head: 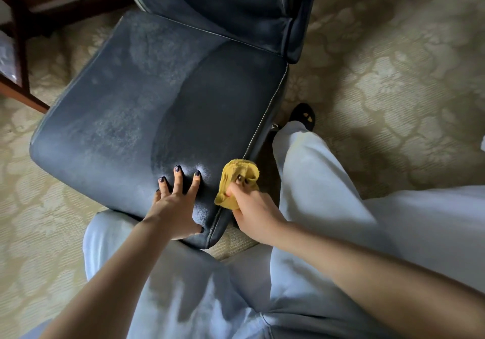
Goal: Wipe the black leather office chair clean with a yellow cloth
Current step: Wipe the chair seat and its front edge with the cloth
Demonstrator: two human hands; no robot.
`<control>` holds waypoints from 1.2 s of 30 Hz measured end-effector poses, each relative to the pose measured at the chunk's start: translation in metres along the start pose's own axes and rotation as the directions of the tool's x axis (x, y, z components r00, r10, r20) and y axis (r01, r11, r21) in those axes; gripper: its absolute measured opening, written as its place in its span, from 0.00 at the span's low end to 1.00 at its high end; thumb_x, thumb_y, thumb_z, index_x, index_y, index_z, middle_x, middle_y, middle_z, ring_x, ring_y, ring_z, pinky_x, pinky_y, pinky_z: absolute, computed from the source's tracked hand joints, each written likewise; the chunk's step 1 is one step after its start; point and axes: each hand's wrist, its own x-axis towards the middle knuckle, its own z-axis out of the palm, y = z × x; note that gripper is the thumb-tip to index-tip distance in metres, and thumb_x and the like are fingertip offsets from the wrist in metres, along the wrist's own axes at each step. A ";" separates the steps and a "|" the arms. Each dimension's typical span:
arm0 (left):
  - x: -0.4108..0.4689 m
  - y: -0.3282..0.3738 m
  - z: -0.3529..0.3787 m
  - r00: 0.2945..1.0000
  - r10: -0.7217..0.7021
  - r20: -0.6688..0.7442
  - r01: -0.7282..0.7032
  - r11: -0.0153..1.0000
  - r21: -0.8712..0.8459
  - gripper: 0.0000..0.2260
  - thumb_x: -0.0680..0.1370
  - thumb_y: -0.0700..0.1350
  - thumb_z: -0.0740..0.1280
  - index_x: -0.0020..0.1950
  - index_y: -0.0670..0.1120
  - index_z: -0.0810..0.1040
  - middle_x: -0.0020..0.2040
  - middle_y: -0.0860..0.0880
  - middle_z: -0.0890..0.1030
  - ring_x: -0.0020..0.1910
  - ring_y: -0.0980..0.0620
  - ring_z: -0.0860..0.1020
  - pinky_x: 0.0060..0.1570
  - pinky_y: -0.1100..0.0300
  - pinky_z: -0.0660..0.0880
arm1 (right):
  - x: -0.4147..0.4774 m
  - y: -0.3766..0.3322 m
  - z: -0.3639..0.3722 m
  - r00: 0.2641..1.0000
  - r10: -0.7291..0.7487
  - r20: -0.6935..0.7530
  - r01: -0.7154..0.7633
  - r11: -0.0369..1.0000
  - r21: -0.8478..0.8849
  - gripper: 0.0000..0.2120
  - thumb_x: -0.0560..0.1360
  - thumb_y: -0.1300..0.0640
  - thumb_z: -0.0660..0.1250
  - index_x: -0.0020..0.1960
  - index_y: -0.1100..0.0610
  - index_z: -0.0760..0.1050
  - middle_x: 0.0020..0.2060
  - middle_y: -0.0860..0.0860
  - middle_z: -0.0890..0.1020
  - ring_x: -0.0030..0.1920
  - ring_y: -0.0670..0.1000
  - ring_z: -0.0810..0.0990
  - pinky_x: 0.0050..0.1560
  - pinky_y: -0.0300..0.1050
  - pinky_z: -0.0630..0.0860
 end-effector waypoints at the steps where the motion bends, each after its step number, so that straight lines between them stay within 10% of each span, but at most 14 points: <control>1: 0.000 0.001 0.000 1.000 -0.002 -0.008 0.002 1.000 -0.005 0.52 0.70 0.60 0.71 0.76 0.53 0.32 0.75 0.41 0.32 0.75 0.32 0.43 0.73 0.47 0.51 | -0.004 -0.003 0.001 1.000 -0.015 0.022 0.015 1.000 0.001 0.12 0.74 0.64 0.60 0.56 0.55 0.68 0.49 0.56 0.78 0.45 0.64 0.77 0.37 0.48 0.67; 6: -0.003 0.000 0.006 0.997 0.002 -0.078 -0.006 0.999 -0.048 0.51 0.70 0.59 0.71 0.76 0.54 0.33 0.76 0.43 0.32 0.75 0.34 0.42 0.73 0.48 0.52 | -0.017 -0.010 0.001 0.983 -0.051 0.174 0.037 0.996 0.086 0.10 0.75 0.62 0.62 0.56 0.56 0.69 0.46 0.58 0.80 0.47 0.63 0.77 0.37 0.45 0.63; 11: -0.010 -0.009 0.024 0.974 0.017 -0.226 -0.050 0.988 -0.143 0.50 0.70 0.59 0.71 0.75 0.56 0.33 0.76 0.48 0.33 0.76 0.39 0.40 0.72 0.44 0.50 | -0.011 -0.001 -0.022 0.956 0.157 0.247 -0.239 0.906 0.350 0.07 0.74 0.56 0.67 0.49 0.50 0.70 0.44 0.50 0.78 0.47 0.53 0.76 0.40 0.42 0.68; 18: -0.024 -0.040 0.053 0.955 -0.086 -0.284 0.016 0.970 -0.242 0.49 0.71 0.58 0.71 0.77 0.53 0.37 0.77 0.49 0.36 0.77 0.44 0.39 0.72 0.42 0.45 | 0.030 0.007 -0.082 0.965 0.262 0.002 -0.214 0.783 0.584 0.05 0.77 0.56 0.66 0.51 0.55 0.73 0.47 0.53 0.81 0.51 0.53 0.79 0.53 0.51 0.75; 23: -0.033 -0.068 0.066 0.960 -0.156 -0.232 0.086 0.955 -0.285 0.48 0.71 0.56 0.70 0.77 0.51 0.36 0.77 0.51 0.37 0.76 0.49 0.38 0.72 0.43 0.43 | 0.063 -0.010 -0.075 0.985 0.102 -0.136 -0.065 0.966 0.248 0.12 0.78 0.50 0.64 0.59 0.51 0.73 0.44 0.41 0.80 0.45 0.45 0.77 0.48 0.34 0.69; 28: -0.035 -0.069 0.075 0.951 -0.178 -0.252 0.107 0.957 -0.271 0.44 0.75 0.57 0.64 0.76 0.51 0.34 0.77 0.52 0.36 0.76 0.54 0.40 0.72 0.47 0.41 | 0.080 -0.015 -0.016 0.996 -0.065 0.061 0.075 0.979 -0.190 0.19 0.78 0.44 0.61 0.68 0.48 0.72 0.68 0.47 0.73 0.73 0.54 0.60 0.72 0.53 0.54; 36: -0.033 -0.065 0.079 0.933 -0.165 -0.318 0.100 0.972 -0.212 0.42 0.74 0.60 0.61 0.76 0.52 0.35 0.77 0.50 0.37 0.77 0.54 0.42 0.73 0.46 0.45 | 0.045 -0.015 0.017 0.872 -0.360 0.331 0.464 0.823 -0.327 0.18 0.76 0.49 0.65 0.65 0.39 0.73 0.74 0.43 0.63 0.77 0.55 0.49 0.72 0.65 0.41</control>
